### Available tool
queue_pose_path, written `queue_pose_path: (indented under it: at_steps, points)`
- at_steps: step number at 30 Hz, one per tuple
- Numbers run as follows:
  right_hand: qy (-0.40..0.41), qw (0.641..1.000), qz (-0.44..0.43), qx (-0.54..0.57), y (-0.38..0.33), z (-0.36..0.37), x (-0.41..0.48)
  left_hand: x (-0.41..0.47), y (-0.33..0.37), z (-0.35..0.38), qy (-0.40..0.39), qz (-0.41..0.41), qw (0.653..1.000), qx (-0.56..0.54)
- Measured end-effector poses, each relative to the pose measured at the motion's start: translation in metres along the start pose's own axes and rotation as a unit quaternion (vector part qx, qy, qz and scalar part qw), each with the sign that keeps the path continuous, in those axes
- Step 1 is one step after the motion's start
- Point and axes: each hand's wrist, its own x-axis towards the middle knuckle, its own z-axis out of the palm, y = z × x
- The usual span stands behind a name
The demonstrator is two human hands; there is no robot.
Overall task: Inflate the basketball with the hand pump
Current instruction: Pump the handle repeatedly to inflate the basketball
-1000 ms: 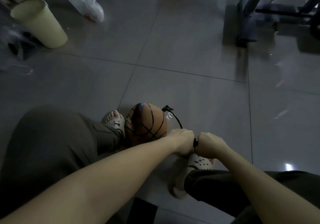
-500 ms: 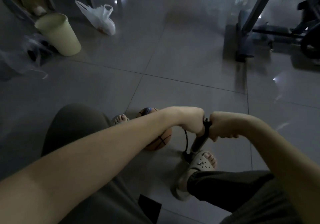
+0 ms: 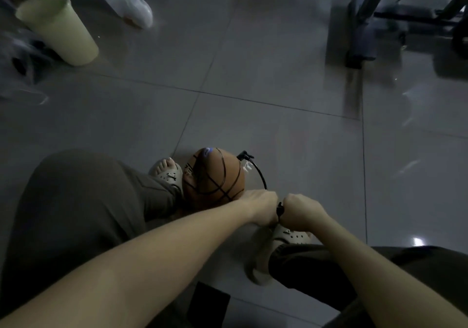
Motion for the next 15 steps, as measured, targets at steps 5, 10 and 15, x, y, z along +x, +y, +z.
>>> queue_pose_path:
  at_steps: [5, 10, 15]
  points:
    - [0.011, 1.0, 0.005, -0.005, 0.005, -0.002, 0.005, 0.005, 0.002, -0.001, 0.015, 0.001, 1.0, 0.005]
    - [-0.016, 0.999, 0.027, -0.025, -0.003, 0.011, -0.016, -0.014, 0.009, 0.01, -0.021, 0.013, 0.999, 0.019]
    - [-0.048, 0.998, 0.001, -0.028, -0.025, -0.031, -0.052, -0.042, 0.011, -0.029, -0.047, 0.037, 0.998, -0.014]
